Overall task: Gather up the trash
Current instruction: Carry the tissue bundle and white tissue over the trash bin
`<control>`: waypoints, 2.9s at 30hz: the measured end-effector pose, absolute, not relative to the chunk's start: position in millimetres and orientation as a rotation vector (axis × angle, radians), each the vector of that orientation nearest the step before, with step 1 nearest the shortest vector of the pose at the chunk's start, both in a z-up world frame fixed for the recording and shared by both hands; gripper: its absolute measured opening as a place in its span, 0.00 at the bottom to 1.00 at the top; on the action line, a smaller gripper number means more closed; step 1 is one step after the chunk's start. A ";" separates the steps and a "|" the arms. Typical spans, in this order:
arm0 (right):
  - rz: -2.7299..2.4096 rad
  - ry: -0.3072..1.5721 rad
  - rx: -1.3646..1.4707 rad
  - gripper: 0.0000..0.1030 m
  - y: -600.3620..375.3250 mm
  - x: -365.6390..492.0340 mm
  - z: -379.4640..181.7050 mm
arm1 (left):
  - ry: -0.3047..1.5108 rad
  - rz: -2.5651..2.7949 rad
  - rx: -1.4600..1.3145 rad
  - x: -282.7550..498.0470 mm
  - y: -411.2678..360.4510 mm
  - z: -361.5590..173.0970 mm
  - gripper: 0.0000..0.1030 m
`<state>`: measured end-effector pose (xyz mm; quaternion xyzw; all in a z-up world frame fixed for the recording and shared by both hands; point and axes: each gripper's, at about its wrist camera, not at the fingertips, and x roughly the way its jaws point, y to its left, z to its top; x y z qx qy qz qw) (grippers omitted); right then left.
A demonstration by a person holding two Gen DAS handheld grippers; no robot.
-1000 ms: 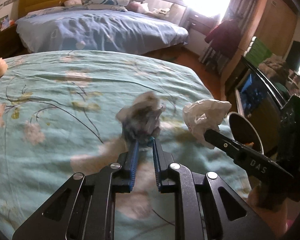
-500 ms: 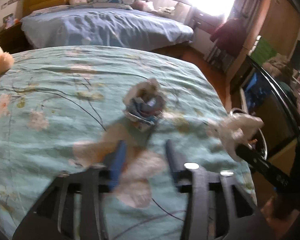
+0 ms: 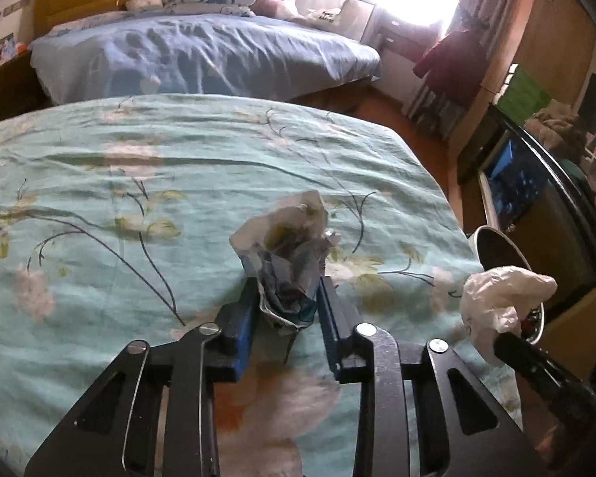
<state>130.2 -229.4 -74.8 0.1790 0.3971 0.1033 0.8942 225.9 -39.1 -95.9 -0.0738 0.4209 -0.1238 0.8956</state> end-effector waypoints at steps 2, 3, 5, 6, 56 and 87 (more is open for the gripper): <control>0.215 0.821 0.373 0.19 -230.9 129.5 -74.3 | 0.873 -0.264 -0.157 221.2 -40.1 -93.8 0.25; 0.214 0.817 0.371 0.19 -231.9 128.5 -73.4 | 0.874 -0.269 -0.163 218.6 -40.1 -92.8 0.25; 0.212 0.812 0.368 0.19 -234.2 126.5 -72.1 | 0.873 -0.278 -0.170 212.6 -41.3 -90.2 0.25; 0.209 0.809 0.368 0.19 -236.1 125.0 -71.4 | 0.871 -0.286 -0.172 208.4 -42.7 -88.5 0.25; 0.041 0.741 0.459 0.19 -337.2 64.4 -64.9 | 0.866 -0.552 0.001 143.1 -192.1 -62.7 0.25; -0.015 0.738 0.477 0.19 -363.6 56.5 -66.2 | 0.868 -0.613 0.032 139.1 -229.2 -59.3 0.25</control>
